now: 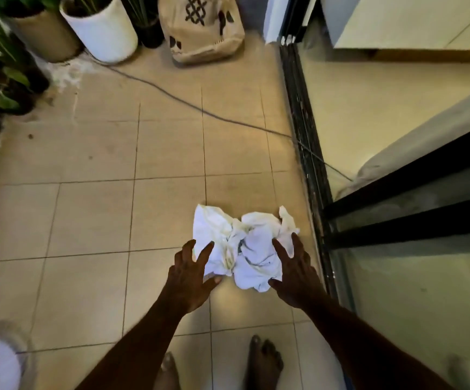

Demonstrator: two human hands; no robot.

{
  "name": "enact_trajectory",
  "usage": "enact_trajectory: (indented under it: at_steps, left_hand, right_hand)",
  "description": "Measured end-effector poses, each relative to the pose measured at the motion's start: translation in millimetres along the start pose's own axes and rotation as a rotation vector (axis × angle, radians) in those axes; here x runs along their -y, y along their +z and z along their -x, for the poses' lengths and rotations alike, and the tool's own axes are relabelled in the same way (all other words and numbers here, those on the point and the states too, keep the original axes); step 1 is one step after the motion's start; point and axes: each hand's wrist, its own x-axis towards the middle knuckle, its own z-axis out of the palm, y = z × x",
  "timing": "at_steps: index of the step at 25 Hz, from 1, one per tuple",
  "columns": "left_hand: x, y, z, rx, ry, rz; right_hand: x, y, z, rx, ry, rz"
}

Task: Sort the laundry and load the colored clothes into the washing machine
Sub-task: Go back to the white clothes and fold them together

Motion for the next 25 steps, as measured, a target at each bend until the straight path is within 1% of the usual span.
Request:
enact_trajectory:
  at_steps: [2, 4, 7, 9, 12, 14, 15, 16, 17, 18, 19, 21, 22, 23, 24, 25]
  left_hand:
    - [15, 48, -29, 0.062, 0.021, -0.034]
    - [28, 90, -56, 0.116, 0.058, -0.074]
    - [41, 132, -92, 0.094, 0.162, -0.146]
    - [48, 156, -113, 0.099, 0.247, -0.21]
    - [47, 185, -135, 0.128, 0.327, -0.236]
    - [33, 194, -140, 0.131, 0.373, -0.231]
    - [23, 196, -138, 0.105, 0.402, -0.184]
    - [13, 196, -136, 0.072, 0.407, -0.068]
    - [2, 192, -134, 0.05, 0.369, 0.112]
    - [-7, 185, -129, 0.03, 0.286, 0.338]
    - [-13, 177, -126, -0.011, 0.191, 0.589]
    - [-15, 160, -121, -0.037, -0.018, 1.08]
    - [-10, 150, -121, -0.056, -0.102, 1.264]
    - [-1, 140, -120, -0.066, -0.164, 1.425]
    - [11, 129, -120, -0.068, -0.199, 1.583]
    - [24, 119, -121, -0.085, -0.211, 1.654]
  right_hand:
    - [-18, 50, -30, 0.048, 0.003, -0.041]
    - [-35, 96, -58, 0.064, 0.013, -0.012]
    - [-57, 145, -89, 0.064, 0.052, 0.073]
    - [-69, 172, -104, 0.047, 0.05, 0.069]
    - [-79, 185, -112, -0.08, 0.006, -0.033]
    - [-75, 173, -109, -0.223, -0.016, -0.16]
    - [-67, 162, -104, -0.326, -0.065, -0.23]
    - [-55, 149, -97, -0.442, -0.139, -0.296]
    - [-41, 134, -89, -0.553, -0.222, -0.356]
    - [-28, 121, -82, -0.637, -0.296, -0.421]
    - [-17, 108, -77, -0.692, -0.352, -0.504]
    - [-11, 89, -75, -0.697, -0.414, -0.728]
    - [-14, 84, -79, -0.664, -0.406, -0.833]
    - [-20, 82, -84, -0.631, -0.354, -0.899]
    - [-28, 85, -91, -0.62, -0.252, -0.922]
    - [-37, 93, -99, -0.623, -0.111, -0.897]
